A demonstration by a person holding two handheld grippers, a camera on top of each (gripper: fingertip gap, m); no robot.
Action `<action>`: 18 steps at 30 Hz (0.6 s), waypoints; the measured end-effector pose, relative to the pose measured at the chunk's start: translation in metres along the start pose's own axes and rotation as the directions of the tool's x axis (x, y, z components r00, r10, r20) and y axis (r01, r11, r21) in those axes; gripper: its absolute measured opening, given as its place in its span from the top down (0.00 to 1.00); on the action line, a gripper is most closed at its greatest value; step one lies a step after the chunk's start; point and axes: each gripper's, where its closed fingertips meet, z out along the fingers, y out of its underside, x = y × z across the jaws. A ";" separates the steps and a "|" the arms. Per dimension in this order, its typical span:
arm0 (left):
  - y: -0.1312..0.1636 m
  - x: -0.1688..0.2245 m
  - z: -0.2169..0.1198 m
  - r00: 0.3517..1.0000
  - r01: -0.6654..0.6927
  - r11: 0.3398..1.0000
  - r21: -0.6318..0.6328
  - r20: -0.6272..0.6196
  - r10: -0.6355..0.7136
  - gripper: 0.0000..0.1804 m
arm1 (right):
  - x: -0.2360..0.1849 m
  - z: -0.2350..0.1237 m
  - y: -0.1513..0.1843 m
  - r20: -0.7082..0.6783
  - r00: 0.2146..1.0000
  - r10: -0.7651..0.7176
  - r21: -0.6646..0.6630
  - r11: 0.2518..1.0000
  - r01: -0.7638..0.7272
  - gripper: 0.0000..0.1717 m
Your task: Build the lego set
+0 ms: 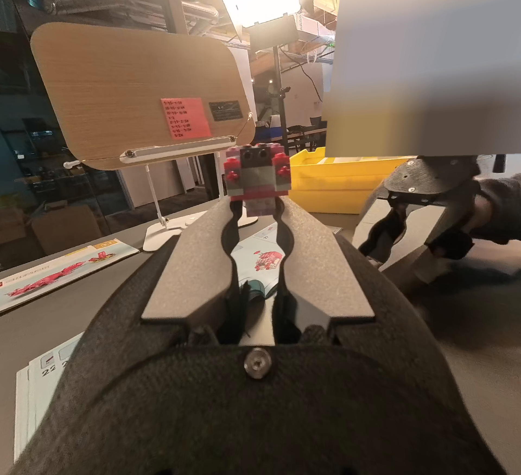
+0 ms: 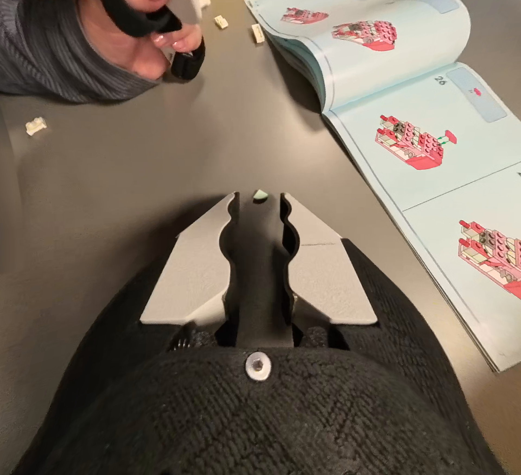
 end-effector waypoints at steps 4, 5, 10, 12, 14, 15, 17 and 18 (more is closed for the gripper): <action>0.000 -0.002 0.000 1.000 0.019 1.000 0.002 0.006 -0.019 0.89 | 0.000 -0.001 -0.002 0.007 1.000 0.006 0.018 1.000 -0.006 0.85; 0.001 -0.003 0.000 1.000 0.023 1.000 0.000 0.007 -0.023 0.89 | 0.001 0.000 -0.003 0.003 1.000 0.002 0.016 1.000 -0.002 0.85; 0.002 -0.002 0.000 1.000 0.023 1.000 -0.006 0.003 -0.023 0.89 | -0.002 0.004 -0.002 -0.003 0.999 -0.049 -0.004 0.999 0.049 0.86; 0.002 -0.001 0.001 1.000 0.023 1.000 -0.008 -0.001 -0.023 0.89 | -0.002 0.005 -0.001 -0.012 0.997 -0.071 -0.018 0.997 0.071 0.86; 0.003 -0.001 0.001 1.000 0.025 1.000 -0.010 -0.002 -0.025 0.89 | -0.003 0.007 0.001 -0.021 0.996 -0.090 -0.032 0.996 0.089 0.86; 0.003 -0.001 0.001 1.000 0.027 1.000 -0.011 -0.002 -0.027 0.89 | -0.003 0.007 0.002 -0.025 0.995 -0.096 -0.041 0.995 0.095 0.86; 0.003 -0.001 0.001 1.000 0.031 0.999 -0.013 -0.003 -0.031 0.89 | -0.003 0.009 0.004 -0.031 0.994 -0.107 -0.058 0.993 0.105 0.86; 0.004 -0.001 0.001 0.999 0.033 0.999 -0.015 -0.003 -0.033 0.89 | -0.003 0.009 0.004 -0.033 0.993 -0.112 -0.059 0.992 0.110 0.86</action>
